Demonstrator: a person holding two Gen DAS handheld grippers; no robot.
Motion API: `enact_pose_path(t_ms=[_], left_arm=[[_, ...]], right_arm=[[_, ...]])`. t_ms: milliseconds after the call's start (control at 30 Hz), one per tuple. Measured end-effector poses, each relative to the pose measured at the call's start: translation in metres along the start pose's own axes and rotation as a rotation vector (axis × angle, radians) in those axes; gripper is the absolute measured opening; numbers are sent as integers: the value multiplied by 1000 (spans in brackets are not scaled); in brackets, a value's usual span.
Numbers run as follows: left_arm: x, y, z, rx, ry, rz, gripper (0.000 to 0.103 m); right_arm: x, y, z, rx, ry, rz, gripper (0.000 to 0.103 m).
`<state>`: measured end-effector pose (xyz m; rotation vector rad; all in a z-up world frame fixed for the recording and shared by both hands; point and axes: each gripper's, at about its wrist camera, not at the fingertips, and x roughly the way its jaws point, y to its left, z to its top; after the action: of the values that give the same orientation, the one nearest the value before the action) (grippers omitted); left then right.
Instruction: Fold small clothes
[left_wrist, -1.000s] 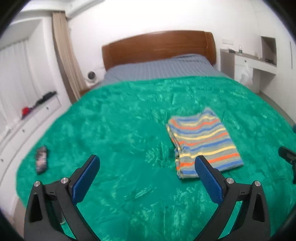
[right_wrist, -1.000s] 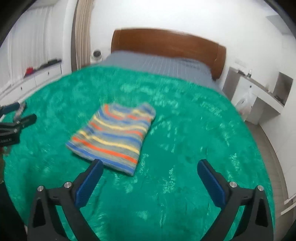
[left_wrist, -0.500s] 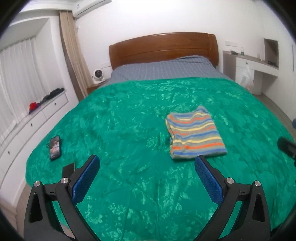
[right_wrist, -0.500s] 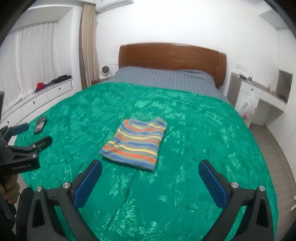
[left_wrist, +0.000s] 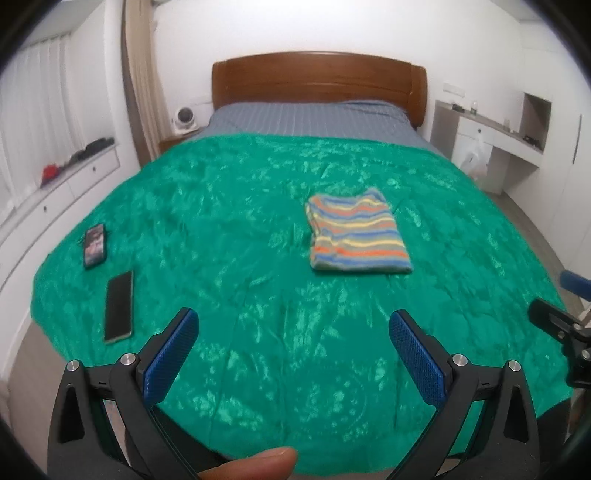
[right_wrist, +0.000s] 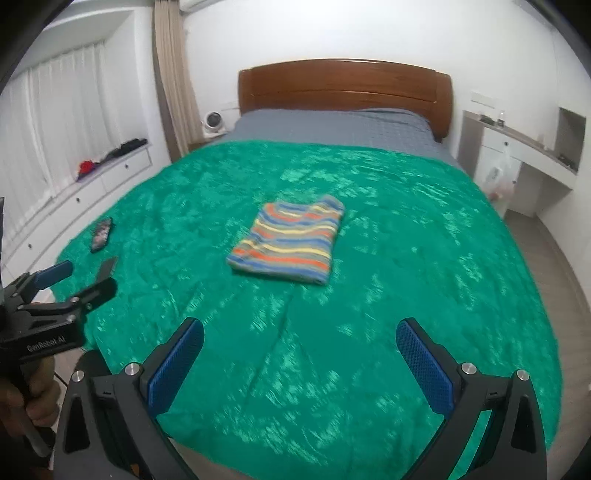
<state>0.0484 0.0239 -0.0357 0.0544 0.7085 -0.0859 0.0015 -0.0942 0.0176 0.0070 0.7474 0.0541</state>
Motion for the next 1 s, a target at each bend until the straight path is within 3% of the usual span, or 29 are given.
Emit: enact_pose_path(t_ms=[267,500,767,1000], left_arm=[[-21,-14,-4,50,6,-25,103],[-41,-25,-5,78,-19,23,103],[-36,-25,-3,54,53,-2,103],[-41,-25,-2,73,60,20,103]], right_arm=[[-26,2,-6,0,20,-16,103],[-35,17,-4,-14,45,-17,103],[-42,23,-2,-21,69,-2,103],[-45,18,0,-12,76,-24,103]])
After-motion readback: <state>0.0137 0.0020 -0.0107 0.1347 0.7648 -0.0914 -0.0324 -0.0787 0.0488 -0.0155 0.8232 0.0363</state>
